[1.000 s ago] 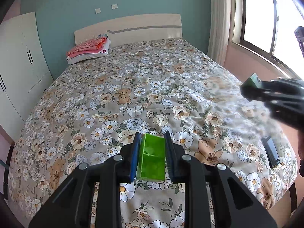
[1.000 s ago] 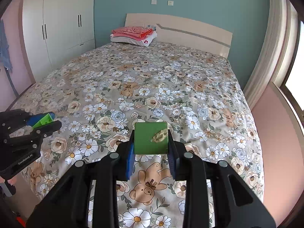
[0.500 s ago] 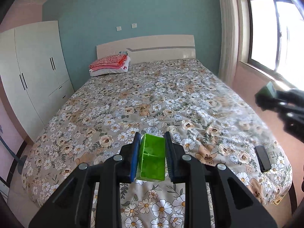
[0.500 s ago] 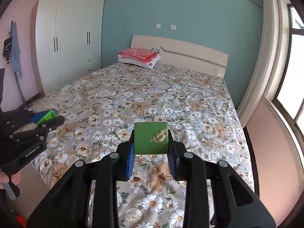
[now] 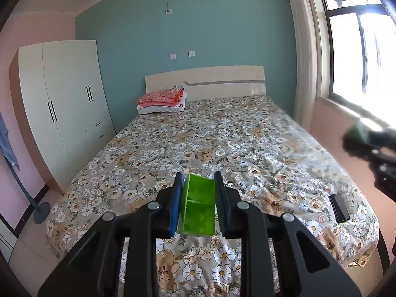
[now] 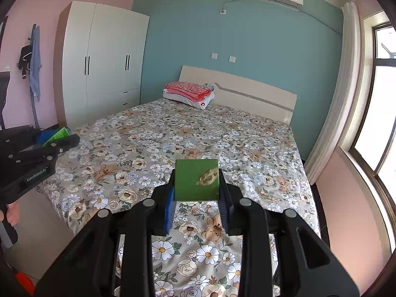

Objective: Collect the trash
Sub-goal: 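Carry both green blocks with both tools to the wastebasket, then open both tools over the wastebasket to drop the green blocks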

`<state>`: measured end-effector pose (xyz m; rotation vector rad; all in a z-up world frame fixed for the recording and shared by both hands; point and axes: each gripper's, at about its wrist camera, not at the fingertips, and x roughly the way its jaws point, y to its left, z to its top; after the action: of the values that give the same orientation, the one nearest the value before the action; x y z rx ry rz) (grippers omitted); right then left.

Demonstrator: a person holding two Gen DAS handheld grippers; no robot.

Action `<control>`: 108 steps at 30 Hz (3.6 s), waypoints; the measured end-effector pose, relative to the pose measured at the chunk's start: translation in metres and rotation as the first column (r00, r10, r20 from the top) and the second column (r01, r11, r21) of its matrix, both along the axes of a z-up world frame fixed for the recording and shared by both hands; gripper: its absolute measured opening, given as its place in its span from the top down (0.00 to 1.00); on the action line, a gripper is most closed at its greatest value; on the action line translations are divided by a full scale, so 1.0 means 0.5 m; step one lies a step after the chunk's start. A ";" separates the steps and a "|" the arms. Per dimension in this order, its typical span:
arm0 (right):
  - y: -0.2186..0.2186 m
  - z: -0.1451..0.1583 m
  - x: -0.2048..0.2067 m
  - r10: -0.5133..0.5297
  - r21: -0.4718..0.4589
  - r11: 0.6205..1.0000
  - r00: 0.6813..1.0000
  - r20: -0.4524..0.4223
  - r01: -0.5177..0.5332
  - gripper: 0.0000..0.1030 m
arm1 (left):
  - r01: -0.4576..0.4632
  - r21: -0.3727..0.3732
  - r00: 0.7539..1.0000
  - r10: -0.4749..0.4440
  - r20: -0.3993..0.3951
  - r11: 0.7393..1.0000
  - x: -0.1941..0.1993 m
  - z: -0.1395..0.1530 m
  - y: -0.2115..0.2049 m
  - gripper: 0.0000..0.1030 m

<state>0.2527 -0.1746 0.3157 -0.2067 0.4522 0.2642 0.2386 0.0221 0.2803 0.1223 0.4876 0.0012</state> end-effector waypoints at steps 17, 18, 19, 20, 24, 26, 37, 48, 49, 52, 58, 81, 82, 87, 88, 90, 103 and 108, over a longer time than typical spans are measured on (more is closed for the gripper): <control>-0.036 -0.115 -0.171 0.042 0.051 0.998 0.999 -0.016 -0.041 0.70 | 0.037 0.001 0.999 -0.037 -0.040 0.999 -0.155 -0.112 0.092 0.73; -0.038 -0.124 -0.177 0.046 0.050 0.998 0.999 -0.020 -0.044 0.70 | 0.040 -0.003 0.998 -0.040 -0.045 0.999 -0.163 -0.121 0.098 0.73; -0.038 -0.133 -0.181 0.049 0.052 0.997 0.999 -0.023 -0.048 0.70 | 0.043 -0.008 0.998 -0.044 -0.050 0.999 -0.168 -0.131 0.102 0.73; -0.037 -0.144 -0.190 0.056 0.050 0.997 0.998 -0.027 -0.054 0.70 | 0.046 -0.014 0.997 -0.047 -0.054 0.999 -0.174 -0.140 0.107 0.73; -0.022 -0.193 -0.211 0.073 0.018 0.997 0.996 -0.046 -0.072 0.70 | 0.049 -0.003 0.996 -0.049 -0.068 0.999 -0.193 -0.179 0.121 0.73; -0.013 -0.220 -0.220 0.082 0.008 0.997 0.995 -0.058 -0.081 0.70 | 0.051 -0.008 0.994 -0.052 -0.094 0.999 -0.193 -0.204 0.127 0.73; 0.022 -0.402 -0.243 0.108 0.011 0.994 0.973 -0.203 -0.108 0.70 | 0.081 -0.022 0.970 -0.084 -0.229 0.996 -0.190 -0.357 0.138 0.73; 0.033 -0.581 -0.256 0.121 0.028 0.993 0.924 -0.363 -0.119 0.70 | 0.145 -0.047 0.906 -0.152 -0.395 0.988 -0.190 -0.547 0.109 0.73; 0.034 -0.597 -0.257 0.121 0.028 0.992 0.919 -0.376 -0.120 0.70 | 0.156 -0.054 0.895 -0.164 -0.415 0.986 -0.189 -0.565 0.106 0.73; 0.034 -0.649 -0.254 0.127 0.044 0.992 0.894 -0.429 -0.119 0.70 | 0.183 -0.104 0.851 -0.210 -0.480 0.978 -0.186 -0.628 0.098 0.73; 0.036 -0.775 -0.246 0.118 0.044 0.993 0.825 -0.553 -0.112 0.70 | 0.195 -0.168 0.765 -0.257 -0.590 0.966 -0.186 -0.748 0.076 0.73; 0.114 -1.131 -0.229 0.108 0.029 0.988 0.541 -0.834 -0.152 0.70 | 0.153 -0.250 0.494 -0.294 -0.818 0.956 -0.159 -1.073 -0.005 0.74; 0.115 -1.144 -0.224 0.105 0.031 0.989 0.530 -0.842 -0.147 0.70 | 0.153 -0.250 0.485 -0.293 -0.824 0.956 -0.156 -1.082 -0.010 0.74; 0.119 -1.197 -0.209 0.096 0.040 0.991 0.465 -0.880 -0.128 0.70 | 0.136 -0.257 0.436 -0.291 -0.851 0.957 -0.138 -1.130 -0.028 0.74; 0.121 -1.207 -0.206 0.091 0.038 0.992 0.454 -0.886 -0.123 0.70 | 0.130 -0.261 0.425 -0.292 -0.857 0.956 -0.135 -1.140 -0.031 0.74; 0.125 -1.228 -0.198 0.084 0.037 0.992 0.430 -0.899 -0.117 0.70 | 0.120 -0.265 0.402 -0.291 -0.868 0.957 -0.132 -1.162 -0.040 0.74; 0.136 -1.364 -0.168 0.041 0.035 0.999 0.243 -0.969 -0.029 0.70 | 0.017 -0.279 0.254 -0.274 -0.928 0.960 -0.114 -1.299 -0.057 0.74; 0.138 -1.399 -0.155 0.041 0.043 0.999 0.200 -0.979 0.003 0.70 | -0.029 -0.294 0.225 -0.280 -0.933 0.955 -0.099 -1.332 -0.057 0.73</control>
<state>0.1755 -0.1055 -0.3838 0.0408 1.7978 0.4191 0.1890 -0.0062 -0.3855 -0.1265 1.8016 -0.3368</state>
